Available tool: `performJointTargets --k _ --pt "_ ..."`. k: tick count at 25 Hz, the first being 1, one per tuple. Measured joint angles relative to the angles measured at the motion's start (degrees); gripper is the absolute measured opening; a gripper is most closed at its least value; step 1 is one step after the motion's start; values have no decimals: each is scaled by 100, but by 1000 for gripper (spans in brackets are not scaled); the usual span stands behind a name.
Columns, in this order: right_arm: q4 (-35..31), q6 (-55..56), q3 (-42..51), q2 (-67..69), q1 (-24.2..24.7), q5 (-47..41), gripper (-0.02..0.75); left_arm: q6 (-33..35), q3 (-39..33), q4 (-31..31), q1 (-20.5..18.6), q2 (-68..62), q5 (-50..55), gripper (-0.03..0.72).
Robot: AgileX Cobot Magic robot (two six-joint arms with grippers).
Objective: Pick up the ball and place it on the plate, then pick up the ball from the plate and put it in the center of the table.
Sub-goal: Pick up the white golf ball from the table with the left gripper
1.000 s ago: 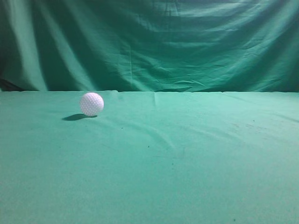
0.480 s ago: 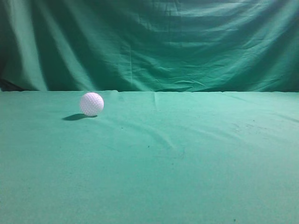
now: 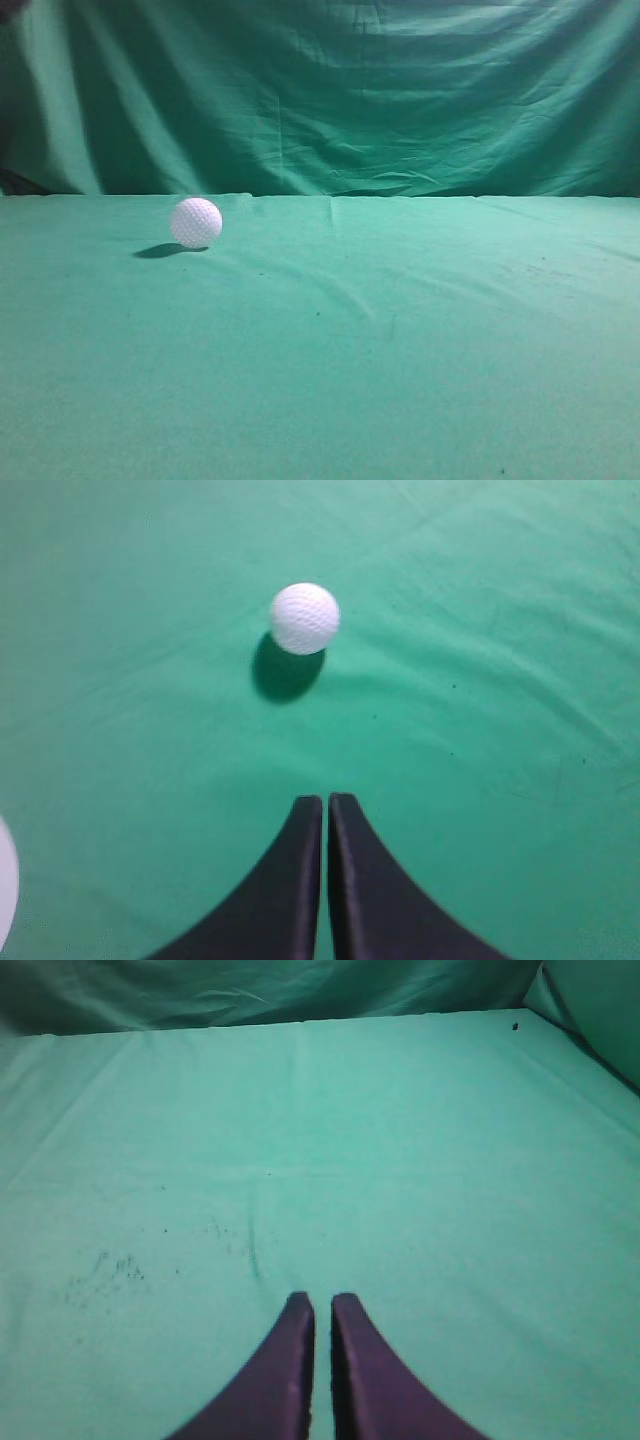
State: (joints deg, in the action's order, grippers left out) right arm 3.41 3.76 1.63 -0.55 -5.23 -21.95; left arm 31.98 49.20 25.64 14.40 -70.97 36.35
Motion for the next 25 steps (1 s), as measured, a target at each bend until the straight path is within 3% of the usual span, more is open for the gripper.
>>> performJointTargets --k 5,11,12,13,16,21,23,25 --pt "0 0 0 0 0 0 63 -328 902 -541 612 -1270 80 0" --pt "0 0 0 0 0 0 63 -362 1935 -625 705 -2487 367 0" --pt "0 0 0 0 0 0 63 -362 2049 -652 718 -2667 392 49" --pt "0 0 0 0 0 0 63 -362 2173 -667 728 -2832 407 49" --pt "0 0 0 0 0 0 63 -362 2456 -710 756 -3202 428 202" --pt "0 0 0 0 0 0 63 -362 2663 -675 789 -3596 356 587" --pt "0 0 0 0 0 0 63 -362 2700 -688 789 -3771 261 652" --pt "0 0 0 0 0 0 63 -362 2752 -702 789 -3913 178 645"
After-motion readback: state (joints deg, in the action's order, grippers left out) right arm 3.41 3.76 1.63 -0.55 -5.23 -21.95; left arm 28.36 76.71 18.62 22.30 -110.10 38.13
